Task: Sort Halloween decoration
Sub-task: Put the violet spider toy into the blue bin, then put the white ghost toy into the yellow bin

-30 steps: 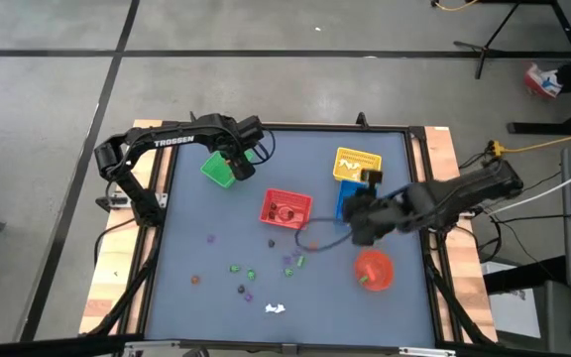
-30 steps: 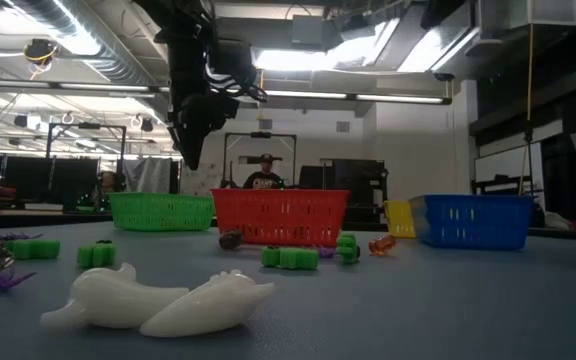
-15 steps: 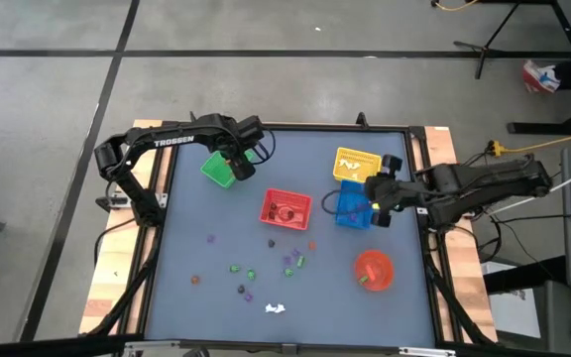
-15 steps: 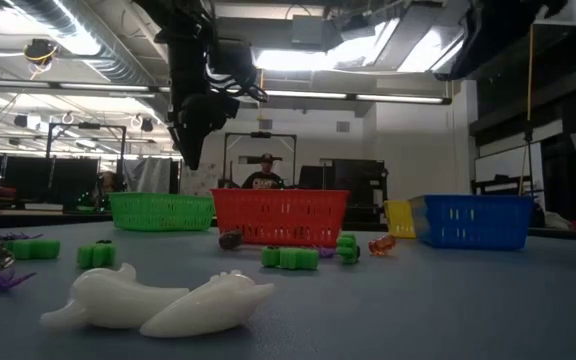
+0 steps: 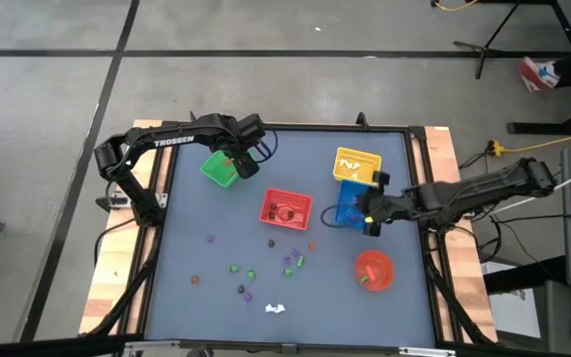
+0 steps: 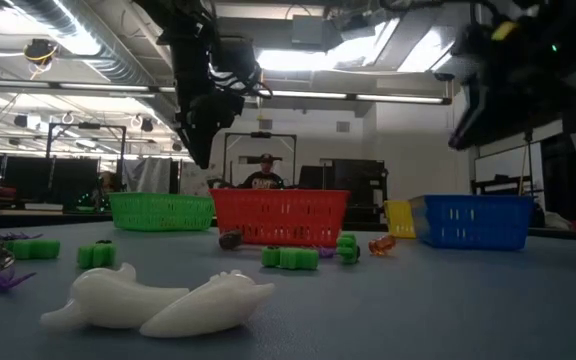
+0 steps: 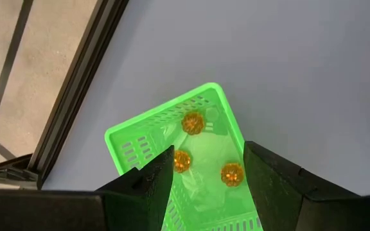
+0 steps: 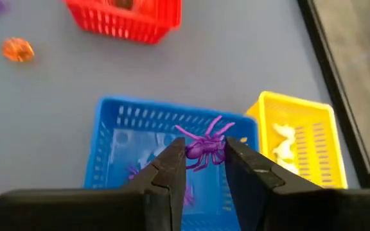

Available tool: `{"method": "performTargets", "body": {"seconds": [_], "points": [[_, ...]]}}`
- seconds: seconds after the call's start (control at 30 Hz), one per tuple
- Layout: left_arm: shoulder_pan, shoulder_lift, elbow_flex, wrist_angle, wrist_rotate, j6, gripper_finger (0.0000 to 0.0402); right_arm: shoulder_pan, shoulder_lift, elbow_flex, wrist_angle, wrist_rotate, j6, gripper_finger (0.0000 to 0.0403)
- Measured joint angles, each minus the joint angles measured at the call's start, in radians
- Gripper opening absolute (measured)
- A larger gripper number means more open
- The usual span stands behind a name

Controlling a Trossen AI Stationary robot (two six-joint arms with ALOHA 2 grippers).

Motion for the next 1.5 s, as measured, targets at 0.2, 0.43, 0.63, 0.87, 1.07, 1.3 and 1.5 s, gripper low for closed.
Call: {"method": "performTargets", "body": {"seconds": [0.2,0.43,0.63,0.87,1.07,1.3,1.5], "points": [[0.000,0.000,0.000,0.010,0.000,0.000,0.0171,0.000,0.000,-0.058,0.005,0.002,0.003,0.0101],[-0.007,0.000,0.000,0.015,0.000,0.001,0.0171,0.000,0.000,-0.059,0.011,0.005,0.004,0.0101],[-0.026,0.000,0.000,0.028,0.000,0.003,0.0171,0.000,0.000,-0.059,0.010,0.021,0.004,0.0101],[-0.072,0.000,0.014,0.056,-0.007,0.036,0.0171,0.000,0.000,-0.059,0.058,0.021,0.005,0.0126],[-0.118,0.000,0.060,0.055,-0.009,0.036,0.0171,0.000,0.000,-0.059,0.110,0.021,0.003,0.0186],[-0.215,0.000,0.102,0.051,0.002,0.033,0.0171,0.000,0.000,-0.059,0.109,0.021,0.003,0.0220],[-0.352,0.000,0.103,0.052,0.055,-0.052,0.0171,0.000,0.000,-0.059,0.109,0.020,0.003,0.0221]]}}
